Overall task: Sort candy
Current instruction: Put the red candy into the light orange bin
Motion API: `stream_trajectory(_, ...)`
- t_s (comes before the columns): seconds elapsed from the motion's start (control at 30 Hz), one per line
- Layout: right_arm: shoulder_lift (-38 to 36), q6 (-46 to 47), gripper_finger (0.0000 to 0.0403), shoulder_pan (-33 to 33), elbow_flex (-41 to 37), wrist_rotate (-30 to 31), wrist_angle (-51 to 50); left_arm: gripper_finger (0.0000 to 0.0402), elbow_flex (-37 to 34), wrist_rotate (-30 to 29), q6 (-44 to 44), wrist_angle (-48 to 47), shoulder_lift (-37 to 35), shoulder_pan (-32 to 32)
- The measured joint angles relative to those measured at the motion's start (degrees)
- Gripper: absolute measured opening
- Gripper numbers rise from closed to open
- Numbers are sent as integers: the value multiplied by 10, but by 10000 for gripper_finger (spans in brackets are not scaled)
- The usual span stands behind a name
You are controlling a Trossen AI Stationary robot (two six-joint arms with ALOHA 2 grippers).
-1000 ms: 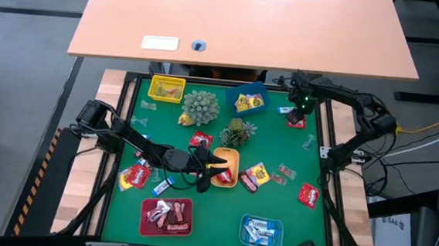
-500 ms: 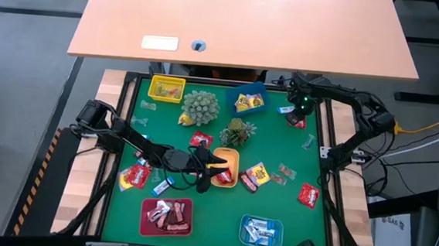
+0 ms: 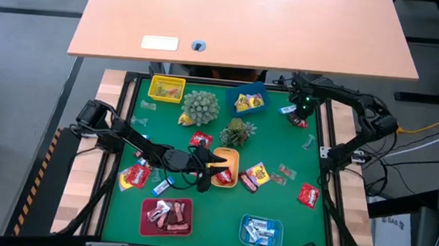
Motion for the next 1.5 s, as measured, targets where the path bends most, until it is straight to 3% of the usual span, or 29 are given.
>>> stream_trajectory(0.13, -43, 1, 5, 0, 0, -55, -16, 128, 0, -28, 2, 0, -1, 0)
stream_trajectory(0.3, -114, 29, 2, 21, 0, -168, -24, 128, 0, -61, 35, 5, -6, 9)
stream_trajectory(0.43, -173, 68, 4, 79, 0, -221, 4, 128, 0, -113, 85, 15, -6, 11)
stream_trajectory(0.57, -212, 125, 2, 180, 0, -239, 63, 128, 0, -184, 113, 12, -6, 12)
stream_trajectory(0.77, -226, 208, 1, 337, 0, -240, 182, 128, 0, -262, 157, 15, -6, 12)
stream_trajectory(1.07, -205, 257, 2, 501, 0, -186, 324, 128, -1, -290, 227, -8, -67, 13)
stream_trajectory(1.23, -175, 264, 2, 559, -1, -150, 357, 128, -1, -291, 238, -127, -158, 21)
stream_trajectory(1.5, -100, 261, 3, 619, -1, -132, 443, 128, 0, -280, 127, -415, -310, 47)
